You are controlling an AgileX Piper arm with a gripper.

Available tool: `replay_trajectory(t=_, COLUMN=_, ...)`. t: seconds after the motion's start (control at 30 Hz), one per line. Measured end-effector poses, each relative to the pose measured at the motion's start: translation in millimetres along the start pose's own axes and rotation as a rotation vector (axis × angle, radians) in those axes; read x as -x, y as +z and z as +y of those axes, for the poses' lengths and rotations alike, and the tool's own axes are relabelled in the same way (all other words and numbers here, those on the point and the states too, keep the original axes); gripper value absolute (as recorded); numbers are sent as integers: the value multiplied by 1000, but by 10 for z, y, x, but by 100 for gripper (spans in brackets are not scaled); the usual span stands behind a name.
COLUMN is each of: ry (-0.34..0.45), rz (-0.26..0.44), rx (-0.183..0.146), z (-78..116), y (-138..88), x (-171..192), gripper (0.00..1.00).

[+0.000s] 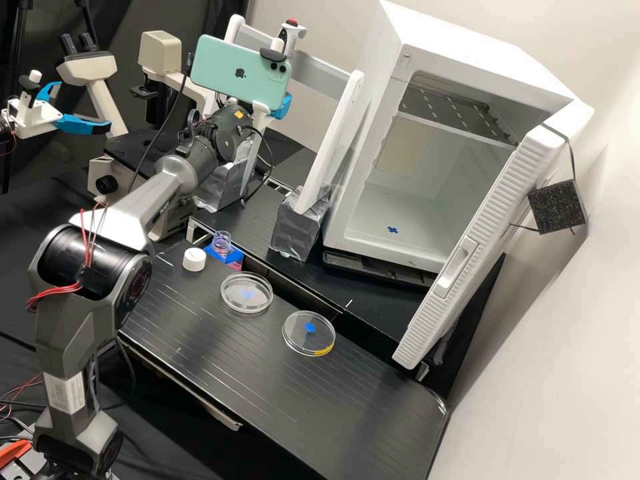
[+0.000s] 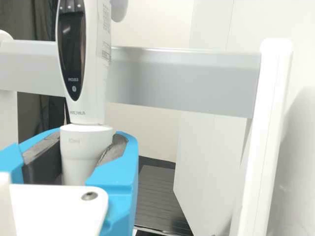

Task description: Use the pipette

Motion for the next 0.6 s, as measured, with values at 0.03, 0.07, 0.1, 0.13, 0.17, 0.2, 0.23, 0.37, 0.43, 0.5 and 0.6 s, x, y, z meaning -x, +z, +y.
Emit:
replay_trajectory(t=0.03, ry=1, rz=1, rx=0, z=4, y=-4, x=0, gripper=0)
replay_trajectory(t=0.07, ry=1, rz=0, rx=0, z=6, y=-5, x=1, gripper=0)
replay_trajectory(t=0.1, ry=4, rz=3, rx=0, z=13, y=-12, x=2, gripper=0)
replay_trajectory(t=0.13, ry=5, rz=4, rx=0, z=18, y=-17, x=2, gripper=0)
replay_trajectory(t=0.17, ry=5, rz=4, rx=0, z=17, y=-16, x=2, gripper=0)
replay_trajectory(t=0.2, ry=5, rz=4, rx=0, z=19, y=-18, x=2, gripper=0)
replay_trajectory(t=0.23, ry=7, rz=6, rx=0, z=23, y=-22, x=3, gripper=0)
replay_trajectory(t=0.37, ry=1, rz=11, rx=-11, z=-1, y=-42, x=-33, gripper=0)
replay_trajectory(t=0.43, ry=-11, rz=4, rx=-50, z=-25, y=-51, x=-74, gripper=0)
replay_trajectory(t=0.5, ry=-43, rz=-40, rx=-110, z=-20, y=-42, x=-113, gripper=0)
replay_trajectory(t=0.6, ry=-143, rz=-92, rx=-110, z=-18, y=72, x=-132, gripper=0)
